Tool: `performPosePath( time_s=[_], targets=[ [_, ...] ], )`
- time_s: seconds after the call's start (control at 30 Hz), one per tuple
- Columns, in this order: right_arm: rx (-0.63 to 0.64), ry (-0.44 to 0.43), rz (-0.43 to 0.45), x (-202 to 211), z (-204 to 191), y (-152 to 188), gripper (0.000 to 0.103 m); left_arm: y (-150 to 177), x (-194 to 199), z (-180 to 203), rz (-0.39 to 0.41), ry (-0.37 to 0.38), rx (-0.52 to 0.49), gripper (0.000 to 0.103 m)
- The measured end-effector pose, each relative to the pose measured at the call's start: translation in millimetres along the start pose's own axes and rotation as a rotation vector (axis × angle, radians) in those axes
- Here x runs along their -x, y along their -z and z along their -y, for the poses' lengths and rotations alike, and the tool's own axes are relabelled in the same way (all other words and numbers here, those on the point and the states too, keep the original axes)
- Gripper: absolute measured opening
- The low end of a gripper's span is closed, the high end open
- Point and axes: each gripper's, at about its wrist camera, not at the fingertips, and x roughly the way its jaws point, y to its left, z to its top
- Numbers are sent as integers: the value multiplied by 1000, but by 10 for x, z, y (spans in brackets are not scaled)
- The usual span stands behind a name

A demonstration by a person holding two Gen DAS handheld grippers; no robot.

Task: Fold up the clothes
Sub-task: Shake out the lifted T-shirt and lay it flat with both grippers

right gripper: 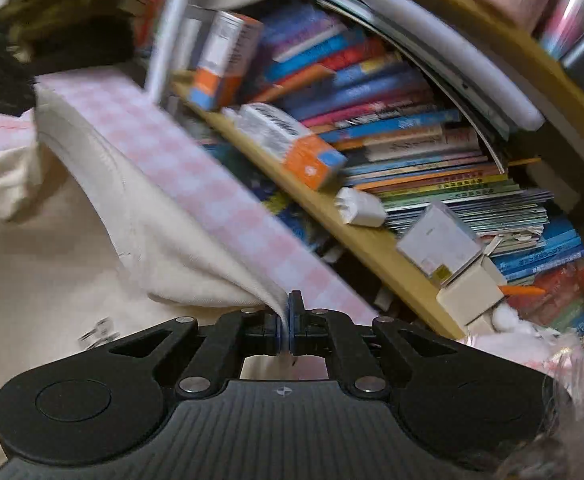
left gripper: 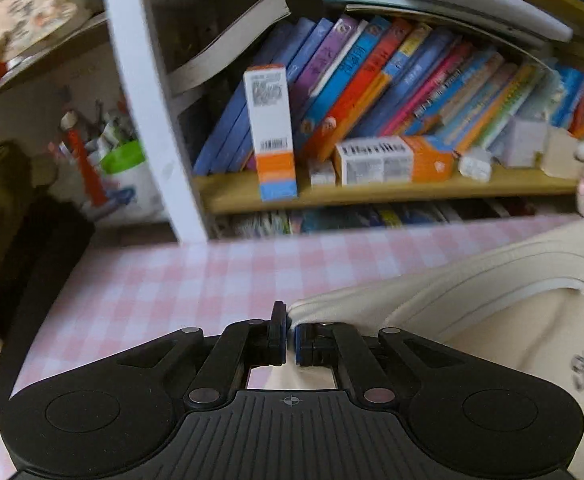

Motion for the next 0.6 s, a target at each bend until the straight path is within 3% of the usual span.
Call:
performPosePath(
  time_s=[0.03,0.1,0.13,0.17,0.2,0.23,0.27,0.4,0.5,0.6],
  targets=[
    [-10,14,-5,-113,31,-63,3,-28,-149,18,-14,-5,-11,11],
    [-28,37,-24,-337,76,-147,4,-17,-352,39,-68,-17,-30,13],
    [-43,39,-44,-458,92,-147,8,14,-420,48,-100,-24,-40,25],
    [-55,38,-63,-548,102,-134,20,51,-478,56,-133,-40,-53,35],
    [-61,29,-82,-558,95,-82,29,101,-515,64,-155,-55,-68,56],
    [-66,22,-97,-565,91,-29,46,170,-480,59,-153,-57,-86,68],
    [-71,19,-101,-562,92,25,54,243,-389,38,-140,-47,-106,70],
    [-146,-4,-82,-305,184,292,63,497,12,-73,-82,-29,-161,72],
    [-222,-16,-42,113,216,542,64,713,470,-174,-37,-26,-115,74],
    [-253,-81,-38,495,129,774,65,968,814,-191,-42,-5,-52,74]
  ],
)
